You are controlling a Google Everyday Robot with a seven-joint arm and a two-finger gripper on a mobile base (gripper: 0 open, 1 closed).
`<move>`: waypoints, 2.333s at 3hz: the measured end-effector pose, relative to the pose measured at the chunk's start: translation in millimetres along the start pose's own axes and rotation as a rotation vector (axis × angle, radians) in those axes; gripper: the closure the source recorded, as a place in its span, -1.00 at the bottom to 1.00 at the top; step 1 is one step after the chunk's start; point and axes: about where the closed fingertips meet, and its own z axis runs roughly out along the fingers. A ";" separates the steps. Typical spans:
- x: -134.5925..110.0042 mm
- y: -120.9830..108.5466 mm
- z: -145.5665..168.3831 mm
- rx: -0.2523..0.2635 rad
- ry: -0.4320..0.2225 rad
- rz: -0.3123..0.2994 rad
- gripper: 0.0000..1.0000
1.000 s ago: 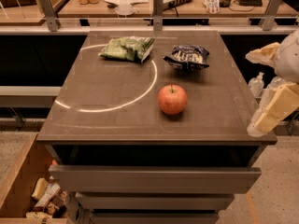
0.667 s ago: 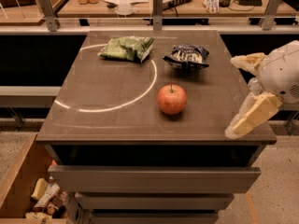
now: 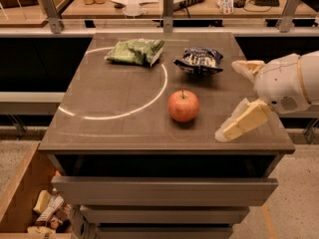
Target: Move apple near green jalapeno chip bag
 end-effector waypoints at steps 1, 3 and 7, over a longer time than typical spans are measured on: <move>-0.9 6.1 1.0 0.007 -0.002 0.020 -1.00; 1.5 -12.6 45.3 0.134 -0.104 0.151 -1.00; 15.8 -10.5 108.1 0.033 -0.129 0.284 -0.25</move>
Offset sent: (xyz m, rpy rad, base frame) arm 0.0180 0.0123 -0.0309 0.1605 -0.0342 -0.2526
